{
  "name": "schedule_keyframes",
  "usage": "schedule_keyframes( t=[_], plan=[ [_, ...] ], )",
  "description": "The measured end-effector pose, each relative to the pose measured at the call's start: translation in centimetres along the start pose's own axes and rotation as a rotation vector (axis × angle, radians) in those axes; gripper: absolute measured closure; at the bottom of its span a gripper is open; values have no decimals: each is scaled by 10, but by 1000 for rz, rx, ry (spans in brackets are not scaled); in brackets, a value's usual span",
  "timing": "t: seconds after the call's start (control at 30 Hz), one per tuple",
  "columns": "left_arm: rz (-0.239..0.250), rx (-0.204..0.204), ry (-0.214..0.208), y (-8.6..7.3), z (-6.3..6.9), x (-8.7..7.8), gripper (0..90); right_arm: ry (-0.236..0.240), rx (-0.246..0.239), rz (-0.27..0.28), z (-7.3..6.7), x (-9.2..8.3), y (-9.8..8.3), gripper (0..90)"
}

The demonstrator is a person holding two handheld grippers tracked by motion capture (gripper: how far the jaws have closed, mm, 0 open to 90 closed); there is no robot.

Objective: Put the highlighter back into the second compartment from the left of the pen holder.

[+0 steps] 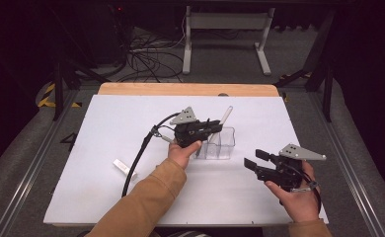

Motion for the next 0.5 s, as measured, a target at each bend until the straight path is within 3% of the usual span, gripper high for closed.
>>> schedule_keyframes(
  t=[0.5],
  plan=[
    [-40, 42, 25, 0, 5, -1, 774, 1, -1, -2, 0, 0, 0, 409]
  ],
)
Point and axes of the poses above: each handheld gripper's, and its own axes: x roughly forward along the jaws, y roughly out of its top, z roughly to its right, the point moved 6 cm from there along x, roughly forward along the jaws, and after that the axes turned 2 degrees about -y, right-handed, at the moved point
